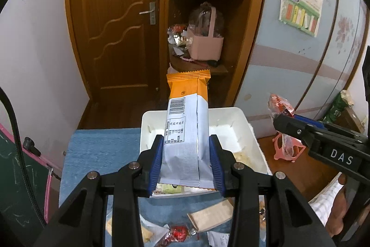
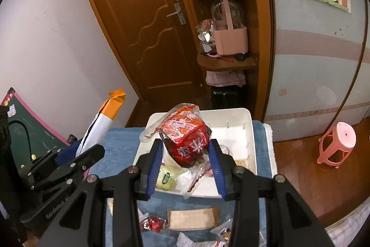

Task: Organize snacks
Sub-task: 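Carry both packets over the white tray and open both tools to drop them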

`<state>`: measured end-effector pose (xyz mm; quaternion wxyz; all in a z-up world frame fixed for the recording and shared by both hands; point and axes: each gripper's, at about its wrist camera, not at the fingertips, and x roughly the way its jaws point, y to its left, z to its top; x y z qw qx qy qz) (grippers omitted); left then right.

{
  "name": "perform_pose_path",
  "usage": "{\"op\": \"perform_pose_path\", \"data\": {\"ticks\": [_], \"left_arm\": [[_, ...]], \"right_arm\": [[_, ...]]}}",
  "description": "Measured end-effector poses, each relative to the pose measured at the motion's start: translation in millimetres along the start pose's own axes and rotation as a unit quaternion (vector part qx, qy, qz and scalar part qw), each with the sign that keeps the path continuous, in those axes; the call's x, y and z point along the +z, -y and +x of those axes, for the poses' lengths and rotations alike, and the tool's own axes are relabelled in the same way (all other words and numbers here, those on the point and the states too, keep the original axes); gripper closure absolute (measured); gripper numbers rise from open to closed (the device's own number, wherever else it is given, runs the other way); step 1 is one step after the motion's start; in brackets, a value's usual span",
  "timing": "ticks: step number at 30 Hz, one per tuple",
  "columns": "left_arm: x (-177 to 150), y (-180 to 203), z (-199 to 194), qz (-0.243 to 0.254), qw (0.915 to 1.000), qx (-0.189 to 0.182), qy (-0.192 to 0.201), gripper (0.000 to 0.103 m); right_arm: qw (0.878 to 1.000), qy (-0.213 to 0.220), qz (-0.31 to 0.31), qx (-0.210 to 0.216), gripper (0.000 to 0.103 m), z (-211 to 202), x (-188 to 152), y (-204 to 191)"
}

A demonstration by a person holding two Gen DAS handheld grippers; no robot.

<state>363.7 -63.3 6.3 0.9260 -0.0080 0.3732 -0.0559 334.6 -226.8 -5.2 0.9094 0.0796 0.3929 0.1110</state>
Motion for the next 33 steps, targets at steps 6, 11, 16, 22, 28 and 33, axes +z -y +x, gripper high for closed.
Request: {"op": "perform_pose_path", "data": {"ticks": [6, 11, 16, 22, 28, 33], "left_arm": [[-6.9, -1.5, 41.6, 0.002, 0.9987, 0.039, -0.033, 0.028], [-11.4, -8.5, 51.2, -0.005, 0.9983, 0.048, -0.034, 0.015], [-17.2, -18.2, 49.9, -0.013, 0.9976, 0.053, -0.043, 0.015], [-21.8, -25.3, 36.4, -0.027, 0.9975, 0.046, -0.046, 0.015], [-25.0, -28.7, 11.2, -0.03, 0.9985, 0.031, -0.034, 0.015], [-26.3, -25.5, -18.1, -0.018, 0.9996, 0.016, -0.016, 0.015]], "right_arm": [[0.999, -0.037, -0.02, -0.004, 0.048, 41.6, 5.8, 2.5], [0.998, -0.056, -0.02, 0.002, 0.046, 52.1, 3.6, 4.9], [0.998, -0.06, -0.029, 0.001, 0.045, 48.7, -1.7, 5.7], [0.998, -0.054, -0.025, -0.004, 0.045, 37.6, -1.6, 6.9], [0.999, -0.042, -0.029, -0.012, 0.045, 14.9, -6.9, -0.7], [0.999, -0.039, -0.017, -0.009, 0.045, -7.1, -14.1, -5.2]]}}
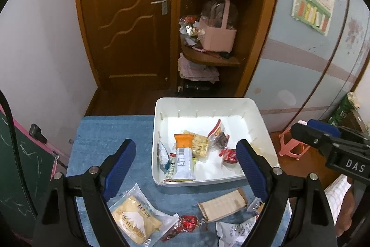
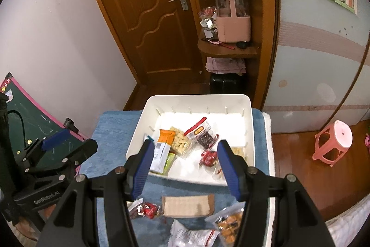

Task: Organize snacks
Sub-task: 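Carry both packets over the white tray and open both tools to drop them, then withdraw both tools and move them over the chip bag and cookie pack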

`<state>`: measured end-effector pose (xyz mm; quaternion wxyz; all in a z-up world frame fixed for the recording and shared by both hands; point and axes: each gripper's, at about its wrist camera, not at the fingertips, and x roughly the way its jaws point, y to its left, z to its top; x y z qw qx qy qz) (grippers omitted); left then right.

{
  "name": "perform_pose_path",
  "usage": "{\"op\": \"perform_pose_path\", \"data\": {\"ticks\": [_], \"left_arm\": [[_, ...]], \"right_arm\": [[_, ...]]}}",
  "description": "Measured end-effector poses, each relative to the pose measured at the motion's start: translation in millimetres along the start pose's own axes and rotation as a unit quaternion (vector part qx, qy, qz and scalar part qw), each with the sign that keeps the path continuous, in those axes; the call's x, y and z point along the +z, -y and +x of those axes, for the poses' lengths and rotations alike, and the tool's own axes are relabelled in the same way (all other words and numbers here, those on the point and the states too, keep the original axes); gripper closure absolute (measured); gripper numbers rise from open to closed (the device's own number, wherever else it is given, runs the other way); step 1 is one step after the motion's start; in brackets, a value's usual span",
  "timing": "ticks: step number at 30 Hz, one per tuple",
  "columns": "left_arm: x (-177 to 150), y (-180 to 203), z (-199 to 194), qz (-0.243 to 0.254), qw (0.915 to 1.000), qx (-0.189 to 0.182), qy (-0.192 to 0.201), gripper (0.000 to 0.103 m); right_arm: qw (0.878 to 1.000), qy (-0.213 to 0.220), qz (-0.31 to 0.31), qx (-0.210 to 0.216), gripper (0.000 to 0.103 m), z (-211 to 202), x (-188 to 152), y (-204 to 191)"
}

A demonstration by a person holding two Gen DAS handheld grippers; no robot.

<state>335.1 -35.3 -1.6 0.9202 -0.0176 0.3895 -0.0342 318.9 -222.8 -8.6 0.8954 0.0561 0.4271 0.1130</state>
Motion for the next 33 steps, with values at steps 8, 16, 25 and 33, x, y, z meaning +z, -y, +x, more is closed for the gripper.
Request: {"op": "perform_pose_path", "data": {"ticks": [8, 16, 25, 33], "left_arm": [[-7.9, 6.7, -49.1, 0.02, 0.9991, -0.029, 0.026, 0.014], [-23.2, 27.5, -84.4, 0.062, 0.9956, -0.058, 0.039, 0.012], [-63.2, 67.7, -72.0, 0.15, 0.9846, -0.089, -0.004, 0.01], [-131.8, 109.7, -16.6, 0.29, 0.9466, -0.113, -0.083, 0.01]], "right_arm": [[1.0, 0.014, 0.002, -0.015, 0.045, -45.0, -25.2, -10.4], [0.999, 0.028, 0.01, -0.035, 0.045, -87.5, -50.0, -3.7], [0.997, 0.026, 0.026, -0.07, 0.03, -105.9, -89.3, 22.6], [0.994, -0.038, 0.053, -0.086, 0.029, -68.9, -136.4, 63.0]]}}
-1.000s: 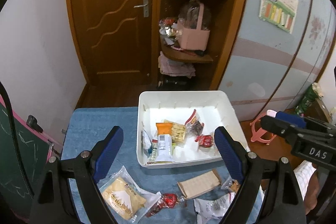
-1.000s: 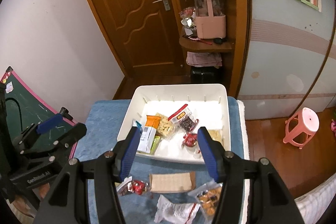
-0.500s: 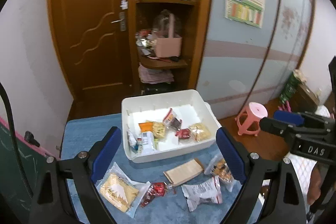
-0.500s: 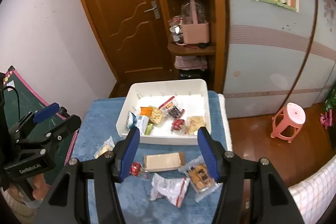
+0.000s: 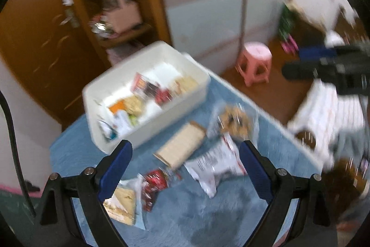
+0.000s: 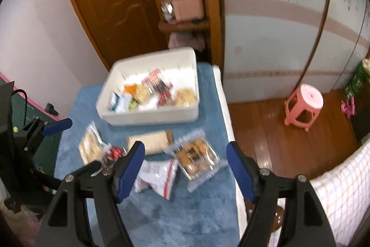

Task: Organize snacks
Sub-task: 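Withdraw both tools and move them over the chip bag and cookie pack, then grasp the white chip bag with the left tool while the right grasps the cookie pack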

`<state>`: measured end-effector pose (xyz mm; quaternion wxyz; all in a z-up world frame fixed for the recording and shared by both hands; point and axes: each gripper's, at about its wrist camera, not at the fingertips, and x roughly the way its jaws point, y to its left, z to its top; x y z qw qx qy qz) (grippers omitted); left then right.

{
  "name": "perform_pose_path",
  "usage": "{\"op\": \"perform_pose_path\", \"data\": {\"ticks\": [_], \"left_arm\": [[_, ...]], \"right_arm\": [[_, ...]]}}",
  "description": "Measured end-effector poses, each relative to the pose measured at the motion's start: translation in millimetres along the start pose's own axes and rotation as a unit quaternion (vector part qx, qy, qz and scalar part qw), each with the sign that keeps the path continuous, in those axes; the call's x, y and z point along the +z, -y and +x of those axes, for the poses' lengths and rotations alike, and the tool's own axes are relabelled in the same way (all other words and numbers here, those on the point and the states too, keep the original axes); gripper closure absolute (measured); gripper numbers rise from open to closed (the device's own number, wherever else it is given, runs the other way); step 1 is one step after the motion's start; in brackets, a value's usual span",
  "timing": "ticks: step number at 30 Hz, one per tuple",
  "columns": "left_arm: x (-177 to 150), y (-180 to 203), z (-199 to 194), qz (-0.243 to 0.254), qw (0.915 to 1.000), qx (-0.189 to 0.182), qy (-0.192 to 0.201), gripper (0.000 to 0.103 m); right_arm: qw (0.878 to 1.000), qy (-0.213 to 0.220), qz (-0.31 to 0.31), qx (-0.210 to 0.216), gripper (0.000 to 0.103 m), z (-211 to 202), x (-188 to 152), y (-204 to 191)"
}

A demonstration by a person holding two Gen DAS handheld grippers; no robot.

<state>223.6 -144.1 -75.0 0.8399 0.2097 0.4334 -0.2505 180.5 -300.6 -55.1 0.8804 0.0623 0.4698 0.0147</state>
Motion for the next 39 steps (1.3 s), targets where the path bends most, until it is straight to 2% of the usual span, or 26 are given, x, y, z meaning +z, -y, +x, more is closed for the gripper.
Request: {"op": "perform_pose_path", "data": {"ticks": [3, 8, 17, 21, 23, 24, 30, 34, 39], "left_arm": [[-16.4, 15.3, 31.4, 0.035, 0.9981, -0.03, -0.041, 0.01], [-34.6, 35.5, 72.4, 0.075, 0.9924, -0.044, -0.087, 0.01], [-37.3, 44.1, 131.9, 0.088, 0.9842, -0.057, -0.142, 0.01], [-36.3, 44.8, 152.0, 0.081, 0.9819, -0.064, -0.159, 0.01], [-34.1, 43.4, 160.0, 0.071, 0.9816, -0.067, -0.164, 0.01], [-33.0, 42.5, 163.1, 0.066, 0.9812, -0.071, -0.167, 0.01], [-35.5, 33.7, 178.1, 0.015, 0.9774, -0.1, -0.185, 0.011], [-46.6, 22.7, 179.4, -0.041, 0.9697, -0.148, -0.19, 0.036], [-63.8, 8.7, 163.6, -0.091, 0.9704, -0.146, -0.17, 0.048]], "right_arm": [[0.999, -0.033, 0.004, 0.0, 0.029, 26.8, -16.9, 12.5], [0.997, -0.082, 0.006, -0.004, 0.029, 68.1, -41.9, 28.2], [0.989, -0.144, 0.008, 0.018, 0.029, 122.8, -64.4, 46.1], [0.988, -0.153, -0.005, 0.025, 0.023, 134.8, -61.6, 46.9], [0.987, -0.158, -0.017, 0.026, 0.01, 140.2, -57.9, 45.6], [0.987, -0.156, -0.024, 0.028, 0.007, 141.4, -57.0, 44.9], [0.986, -0.143, -0.082, 0.02, 0.007, 149.6, -46.9, 37.4], [0.982, -0.149, -0.114, 0.028, 0.006, 159.7, -41.7, 29.3], [0.973, -0.163, -0.163, 0.031, 0.005, 178.2, -38.5, 8.5]]}}
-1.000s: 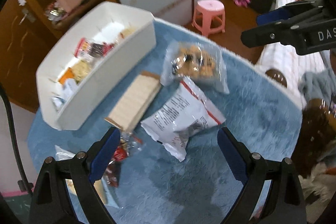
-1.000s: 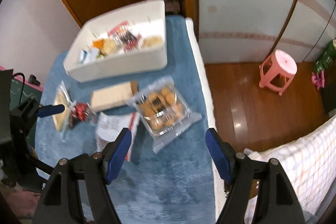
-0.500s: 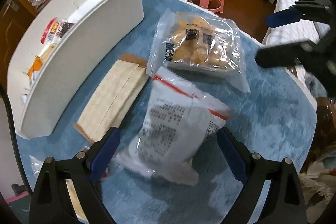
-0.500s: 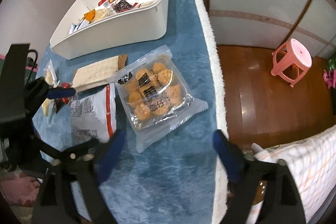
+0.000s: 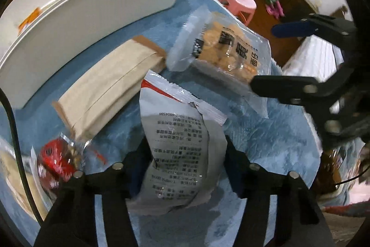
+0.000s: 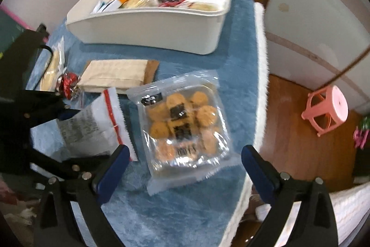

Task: Organize snacks
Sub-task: 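Grasp the white chip bag with the left tool while the right grasps the cookie pack, then carry both bags into the white tray and open both tools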

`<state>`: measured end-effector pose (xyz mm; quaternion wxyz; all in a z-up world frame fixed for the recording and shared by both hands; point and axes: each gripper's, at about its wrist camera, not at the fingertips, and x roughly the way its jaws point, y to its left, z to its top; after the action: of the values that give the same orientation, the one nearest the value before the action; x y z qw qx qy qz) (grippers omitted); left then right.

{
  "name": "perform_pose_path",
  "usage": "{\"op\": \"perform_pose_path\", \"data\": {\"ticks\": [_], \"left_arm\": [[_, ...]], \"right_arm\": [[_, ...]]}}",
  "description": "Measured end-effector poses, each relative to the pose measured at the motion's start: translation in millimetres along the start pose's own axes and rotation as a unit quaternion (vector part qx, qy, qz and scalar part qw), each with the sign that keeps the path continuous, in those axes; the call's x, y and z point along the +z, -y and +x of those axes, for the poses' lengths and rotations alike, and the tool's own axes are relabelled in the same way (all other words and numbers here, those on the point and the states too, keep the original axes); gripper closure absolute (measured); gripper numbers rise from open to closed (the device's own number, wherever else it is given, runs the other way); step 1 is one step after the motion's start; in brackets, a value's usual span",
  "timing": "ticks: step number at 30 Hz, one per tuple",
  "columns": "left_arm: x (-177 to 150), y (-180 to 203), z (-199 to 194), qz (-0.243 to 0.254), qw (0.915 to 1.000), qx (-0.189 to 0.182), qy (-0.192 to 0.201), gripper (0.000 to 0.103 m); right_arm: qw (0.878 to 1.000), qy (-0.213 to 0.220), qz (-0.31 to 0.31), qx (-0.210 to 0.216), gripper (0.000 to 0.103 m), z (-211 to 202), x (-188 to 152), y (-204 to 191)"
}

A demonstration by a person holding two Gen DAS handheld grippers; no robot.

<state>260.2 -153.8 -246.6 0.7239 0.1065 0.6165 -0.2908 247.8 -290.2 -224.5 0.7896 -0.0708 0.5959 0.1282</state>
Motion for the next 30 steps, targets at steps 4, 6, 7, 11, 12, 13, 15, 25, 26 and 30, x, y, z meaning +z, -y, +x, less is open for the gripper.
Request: {"op": "perform_pose_path", "data": {"ticks": [4, 6, 7, 11, 12, 13, 15, 25, 26, 30], "left_arm": [[-12.1, -11.2, -8.4, -0.028, 0.9996, 0.003, 0.004, 0.051], [-18.3, -20.0, -13.6, -0.044, 0.999, 0.008, 0.007, 0.051], [-19.8, -24.8, -15.0, -0.053, 0.9985, 0.01, 0.007, 0.051], [-31.4, -43.1, -23.0, -0.093, 0.9956, 0.004, 0.01, 0.051], [-34.7, -46.8, -25.5, -0.1, 0.9949, 0.006, 0.011, 0.051], [-37.6, -50.3, -27.5, -0.105, 0.9944, 0.006, 0.012, 0.051], [-42.8, -53.9, -32.8, -0.115, 0.9932, 0.006, 0.015, 0.051], [-56.8, -57.0, -91.7, -0.138, 0.9882, -0.008, 0.066, 0.051], [-57.4, -56.5, -99.3, -0.137, 0.988, -0.007, 0.072, 0.051], [-45.8, -47.0, -142.0, -0.129, 0.9851, 0.008, 0.114, 0.051]], "right_arm": [[1.0, -0.014, -0.019, -0.01, 0.005, 17.9, 12.3, -5.8], [0.999, -0.019, -0.021, -0.022, 0.004, 25.7, 17.1, -5.1], [0.999, -0.025, -0.02, -0.026, 0.005, 30.9, 19.5, -3.6], [0.999, -0.053, 0.005, -0.009, 0.005, 47.6, 23.4, 5.8], [0.998, -0.054, 0.012, -0.004, 0.007, 49.7, 23.5, 7.6], [0.998, -0.054, 0.018, 0.0, 0.012, 50.0, 23.4, 9.2], [0.998, -0.051, 0.032, -0.005, 0.017, 47.1, 23.5, 10.9], [0.999, -0.003, 0.043, 0.031, 0.023, -9.2, 13.1, -13.6], [0.998, 0.006, 0.044, 0.044, 0.023, -19.8, 12.2, -17.6], [0.996, 0.036, 0.049, 0.07, 0.022, -55.3, 12.2, -24.9]]}}
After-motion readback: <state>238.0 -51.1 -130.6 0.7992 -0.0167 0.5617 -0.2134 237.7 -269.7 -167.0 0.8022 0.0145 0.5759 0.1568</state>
